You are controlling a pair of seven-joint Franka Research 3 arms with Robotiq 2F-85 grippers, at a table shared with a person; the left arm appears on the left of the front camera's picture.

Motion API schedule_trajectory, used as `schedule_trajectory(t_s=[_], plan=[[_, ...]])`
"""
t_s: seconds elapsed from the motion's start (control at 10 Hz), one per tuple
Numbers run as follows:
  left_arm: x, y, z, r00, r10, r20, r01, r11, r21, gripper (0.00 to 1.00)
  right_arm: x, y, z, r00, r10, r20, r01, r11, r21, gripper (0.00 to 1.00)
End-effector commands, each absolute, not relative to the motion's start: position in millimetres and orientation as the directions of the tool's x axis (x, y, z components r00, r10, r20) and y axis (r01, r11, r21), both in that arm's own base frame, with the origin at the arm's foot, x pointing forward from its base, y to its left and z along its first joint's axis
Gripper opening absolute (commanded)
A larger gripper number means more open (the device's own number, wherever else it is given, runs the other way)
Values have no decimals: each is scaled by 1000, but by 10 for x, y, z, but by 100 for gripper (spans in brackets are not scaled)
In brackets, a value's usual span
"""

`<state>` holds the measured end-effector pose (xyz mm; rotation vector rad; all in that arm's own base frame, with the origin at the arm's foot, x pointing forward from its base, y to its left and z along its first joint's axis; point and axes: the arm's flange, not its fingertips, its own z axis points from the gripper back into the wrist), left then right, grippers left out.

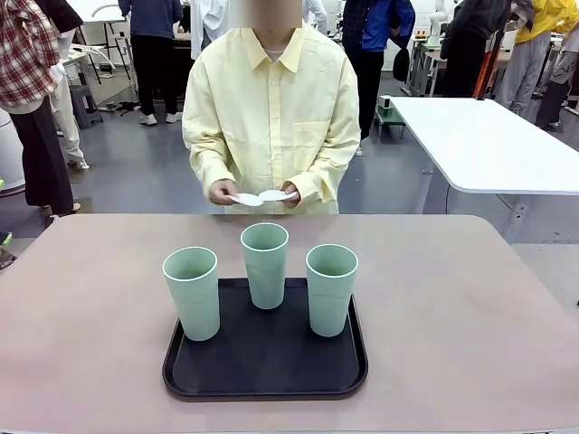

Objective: Place coasters on the table and set cups on them.
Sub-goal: Pick up one Reusable plastic cup and place it on a coaster set by the human.

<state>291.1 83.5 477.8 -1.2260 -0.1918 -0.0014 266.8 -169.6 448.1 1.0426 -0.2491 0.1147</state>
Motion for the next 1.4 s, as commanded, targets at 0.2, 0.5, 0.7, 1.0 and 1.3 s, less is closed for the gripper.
schedule_trajectory(t_s=[0.2, 0.5, 0.7, 1.0, 1.3], plan=[[2876, 870, 4746, 982, 97, 159, 119, 331, -936, 100, 2680, -1699, 4471, 965, -29, 260, -213, 487, 847, 100], [2876, 870, 4746, 982, 97, 159, 119, 331, -936, 100, 2680, -1699, 4471, 965, -29, 260, -213, 487, 847, 100], [2876, 870, 4746, 982, 97, 159, 119, 331, -936, 100, 2680, -1699, 4471, 965, -29, 260, -213, 487, 847, 100], [2876, 870, 4746, 982, 97, 159, 119, 331, -936, 100, 2680, -1699, 4471, 965, -29, 260, -213, 487, 847, 100], [2876, 870, 4746, 982, 97, 159, 119, 331, -936, 100, 2680, -1699, 4471, 965, -29, 260, -213, 487, 847, 100]])
